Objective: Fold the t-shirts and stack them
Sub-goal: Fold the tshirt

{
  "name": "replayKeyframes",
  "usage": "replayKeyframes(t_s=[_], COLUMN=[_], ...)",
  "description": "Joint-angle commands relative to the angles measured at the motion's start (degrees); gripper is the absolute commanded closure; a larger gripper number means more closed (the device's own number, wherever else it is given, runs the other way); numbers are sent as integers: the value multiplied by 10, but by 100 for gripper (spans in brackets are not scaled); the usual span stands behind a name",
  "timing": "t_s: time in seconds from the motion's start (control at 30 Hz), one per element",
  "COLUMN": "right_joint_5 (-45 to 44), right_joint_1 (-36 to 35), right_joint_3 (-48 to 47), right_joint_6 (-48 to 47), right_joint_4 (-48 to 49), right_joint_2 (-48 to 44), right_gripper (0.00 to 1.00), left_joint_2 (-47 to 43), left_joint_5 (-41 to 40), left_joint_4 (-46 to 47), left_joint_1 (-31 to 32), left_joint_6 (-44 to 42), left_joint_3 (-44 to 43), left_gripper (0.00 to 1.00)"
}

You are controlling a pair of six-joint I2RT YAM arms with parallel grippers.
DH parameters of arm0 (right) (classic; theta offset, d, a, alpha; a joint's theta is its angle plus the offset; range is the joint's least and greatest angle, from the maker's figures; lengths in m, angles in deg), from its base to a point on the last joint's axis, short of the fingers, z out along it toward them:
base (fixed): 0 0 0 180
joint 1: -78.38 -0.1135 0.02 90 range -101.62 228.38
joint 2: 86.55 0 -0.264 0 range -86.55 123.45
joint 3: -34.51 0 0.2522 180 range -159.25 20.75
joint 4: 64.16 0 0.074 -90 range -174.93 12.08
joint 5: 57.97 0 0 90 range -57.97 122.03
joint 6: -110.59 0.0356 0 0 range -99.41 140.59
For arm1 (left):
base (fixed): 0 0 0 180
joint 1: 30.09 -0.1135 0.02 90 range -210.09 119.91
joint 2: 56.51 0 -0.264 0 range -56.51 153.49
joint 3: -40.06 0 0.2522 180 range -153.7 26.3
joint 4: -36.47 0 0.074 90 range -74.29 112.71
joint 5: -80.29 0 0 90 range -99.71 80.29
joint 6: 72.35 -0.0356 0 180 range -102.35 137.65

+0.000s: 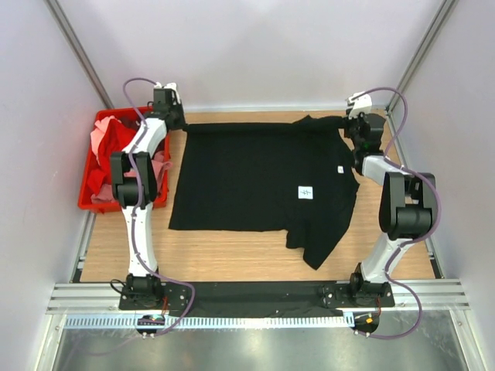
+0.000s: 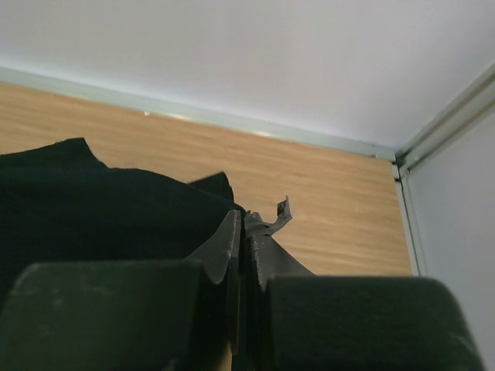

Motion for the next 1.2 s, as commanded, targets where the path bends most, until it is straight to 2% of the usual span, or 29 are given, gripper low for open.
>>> replayKeyframes(t_s=[0.0, 0.37, 0.53, 0.83, 1.0, 1.17], right_joint_5=[-43, -91, -92, -95, -141, -164], right_joint_1=[1, 1, 1, -5, -6, -6], right_joint_3=[46, 149, 172, 191, 180, 163], right_joint_6=[1, 32, 58, 107, 171, 206], right_joint_4=[20, -58, -91, -146, -232, -298], right_joint_2=[-55, -153, -175, -171, -172, -174], right_gripper=[99, 99, 99, 98, 87, 85], left_joint_2=[-54, -134, -117, -106, -106, -102], left_joint_5=[-30, -75, -82, -154, -200, -240], left_joint_4=[-8, -51, -86, -112, -136, -157], left_joint_1=[-5, 10, 32, 65, 76, 77], left_joint_6=[-21, -39, -50, -43, -40, -31], left_joint_3=[17, 115, 125, 144, 150, 152], left_gripper=[100, 100, 100, 100, 99, 79])
